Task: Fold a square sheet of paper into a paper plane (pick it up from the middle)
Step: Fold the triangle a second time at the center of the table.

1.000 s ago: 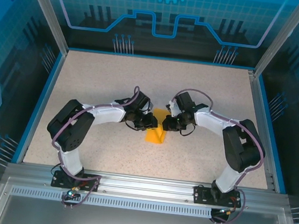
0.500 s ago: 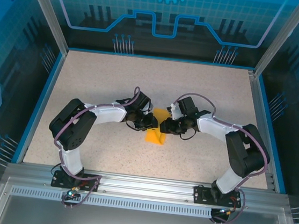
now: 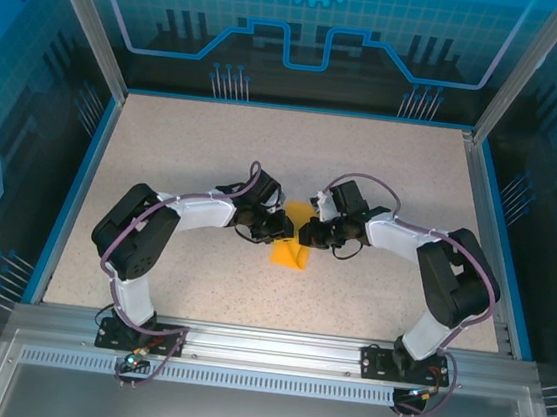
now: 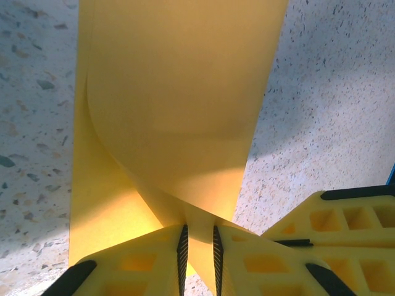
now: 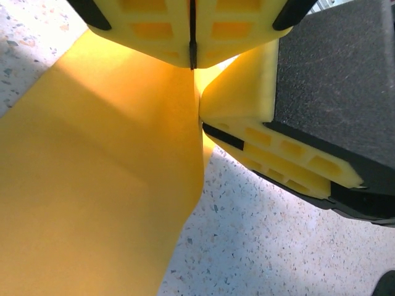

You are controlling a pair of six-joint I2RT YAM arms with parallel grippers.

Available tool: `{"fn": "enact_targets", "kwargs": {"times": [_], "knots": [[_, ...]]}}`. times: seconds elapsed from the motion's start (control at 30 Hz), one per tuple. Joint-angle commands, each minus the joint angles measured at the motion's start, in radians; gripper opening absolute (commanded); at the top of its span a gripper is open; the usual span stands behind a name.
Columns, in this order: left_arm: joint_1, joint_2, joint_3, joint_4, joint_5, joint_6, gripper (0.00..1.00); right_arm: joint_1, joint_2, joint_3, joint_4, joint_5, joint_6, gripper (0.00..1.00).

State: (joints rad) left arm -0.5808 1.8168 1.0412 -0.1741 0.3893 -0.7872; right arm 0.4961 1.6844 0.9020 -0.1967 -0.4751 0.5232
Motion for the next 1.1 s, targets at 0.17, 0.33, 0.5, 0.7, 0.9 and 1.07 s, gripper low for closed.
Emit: {"fn": "enact_targets", "kwargs": {"times": [0.17, 0.33, 0.5, 0.7, 0.9, 1.07], "knots": [[-0.007, -0.061, 0.006, -0.011, -0.02, 0.011, 0.28, -0.052, 0.062, 0.027, 0.0, -0.049, -0.055, 0.06], [-0.006, -0.08, -0.007, -0.013, -0.014, 0.02, 0.28, -0.085, 0.098, 0.052, -0.024, -0.095, -0.103, 0.07], [-0.007, -0.084, -0.015, -0.01, -0.005, 0.025, 0.28, -0.114, 0.128, 0.079, -0.063, -0.127, -0.153, 0.08], [-0.008, -0.075, -0.008, -0.011, 0.005, 0.026, 0.28, -0.122, 0.161, 0.097, -0.078, -0.14, -0.167, 0.09], [-0.012, -0.058, 0.004, -0.015, 0.012, 0.028, 0.27, -0.12, 0.165, 0.11, -0.12, -0.097, -0.181, 0.1], [-0.016, -0.052, 0.011, -0.017, 0.012, 0.029, 0.27, -0.117, 0.165, 0.124, -0.158, -0.058, -0.193, 0.1]]}}
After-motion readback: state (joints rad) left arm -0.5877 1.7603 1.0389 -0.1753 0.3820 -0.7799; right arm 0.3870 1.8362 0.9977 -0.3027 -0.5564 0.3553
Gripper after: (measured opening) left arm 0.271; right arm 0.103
